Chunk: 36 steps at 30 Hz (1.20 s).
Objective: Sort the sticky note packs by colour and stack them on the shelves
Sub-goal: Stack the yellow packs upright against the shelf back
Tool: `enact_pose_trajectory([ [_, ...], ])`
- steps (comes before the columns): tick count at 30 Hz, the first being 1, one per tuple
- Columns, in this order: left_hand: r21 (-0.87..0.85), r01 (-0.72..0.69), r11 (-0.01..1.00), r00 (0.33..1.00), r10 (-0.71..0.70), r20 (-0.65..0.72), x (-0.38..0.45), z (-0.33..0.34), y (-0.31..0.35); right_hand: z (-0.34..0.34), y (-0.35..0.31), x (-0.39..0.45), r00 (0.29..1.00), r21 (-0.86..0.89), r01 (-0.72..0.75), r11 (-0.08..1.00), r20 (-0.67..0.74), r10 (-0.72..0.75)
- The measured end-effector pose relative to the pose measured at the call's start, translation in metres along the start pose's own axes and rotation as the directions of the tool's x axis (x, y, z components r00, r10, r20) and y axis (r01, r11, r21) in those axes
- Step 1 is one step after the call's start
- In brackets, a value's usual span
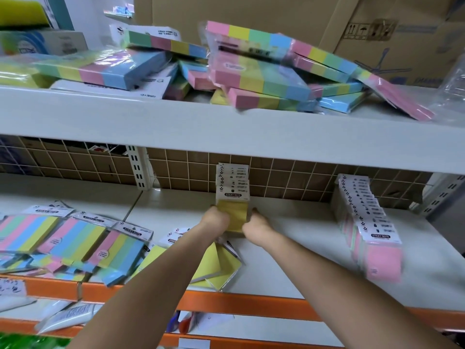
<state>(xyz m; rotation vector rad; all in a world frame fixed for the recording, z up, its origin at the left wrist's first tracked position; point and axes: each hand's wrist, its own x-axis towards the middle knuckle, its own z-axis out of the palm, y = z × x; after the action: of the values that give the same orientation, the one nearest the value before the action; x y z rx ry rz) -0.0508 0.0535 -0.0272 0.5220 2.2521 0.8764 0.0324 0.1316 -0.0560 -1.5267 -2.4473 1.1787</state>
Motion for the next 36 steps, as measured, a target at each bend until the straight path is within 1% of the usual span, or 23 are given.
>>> enact_pose_trajectory([
  [3,-0.003,-0.056,0.998,0.998,0.056,0.005,0.001,-0.008,-0.003,-0.009,0.004,-0.008,0.999,-0.06,0.044,0.997,-0.025,-0.046],
  [4,0.033,-0.075,0.997,0.997,0.075,-0.015,-0.001,-0.013,-0.003,-0.011,0.005,-0.011,0.997,-0.084,0.073,0.994,-0.021,-0.075],
  [7,0.121,-0.115,0.986,0.986,0.128,-0.11,-0.007,-0.026,-0.005,-0.008,0.005,-0.021,0.993,-0.109,0.117,0.987,0.02,-0.115],
  [9,0.158,-0.128,0.979,0.979,0.15,-0.136,-0.011,-0.031,-0.009,-0.006,0.001,-0.029,0.989,-0.098,0.145,0.985,0.054,-0.14],
  [11,0.219,-0.109,0.97,0.977,0.145,-0.157,-0.016,-0.034,-0.014,-0.001,-0.003,-0.037,0.982,-0.087,0.16,0.983,0.118,-0.149],
  [14,0.373,-0.032,0.927,0.974,0.113,-0.196,-0.027,-0.038,-0.02,0.009,-0.008,-0.05,0.968,-0.045,0.129,0.991,0.222,-0.116],
  [17,0.513,0.002,0.858,0.966,0.131,-0.223,-0.033,-0.04,-0.028,0.019,-0.012,-0.061,0.951,-0.015,0.068,0.998,0.303,-0.061],
  [18,0.54,0.001,0.842,0.968,0.135,-0.212,-0.033,-0.04,-0.032,0.022,-0.013,-0.064,0.948,-0.001,0.049,0.999,0.316,-0.047],
  [20,0.581,-0.005,0.814,0.978,0.125,-0.167,-0.031,-0.039,-0.042,0.03,-0.016,-0.067,0.953,0.036,0.03,0.999,0.299,-0.039],
  [23,0.588,-0.019,0.809,0.988,0.105,-0.112,-0.031,-0.037,-0.056,0.043,-0.019,-0.066,0.964,0.1,0.014,0.995,0.263,-0.04],
  [27,0.581,-0.003,0.814,0.987,0.094,-0.127,-0.032,-0.04,-0.063,0.048,-0.019,-0.068,0.948,0.176,-0.023,0.984,0.316,-0.035],
  [31,0.563,0.007,0.826,0.988,0.082,-0.131,-0.03,-0.041,-0.064,0.034,-0.017,-0.069,0.942,0.225,-0.056,0.973,0.335,-0.023],
  [36,0.554,0.029,0.832,0.981,0.082,-0.175,-0.03,-0.037,-0.055,0.004,-0.014,-0.066,0.953,0.215,0.002,0.977,0.297,-0.068],
])
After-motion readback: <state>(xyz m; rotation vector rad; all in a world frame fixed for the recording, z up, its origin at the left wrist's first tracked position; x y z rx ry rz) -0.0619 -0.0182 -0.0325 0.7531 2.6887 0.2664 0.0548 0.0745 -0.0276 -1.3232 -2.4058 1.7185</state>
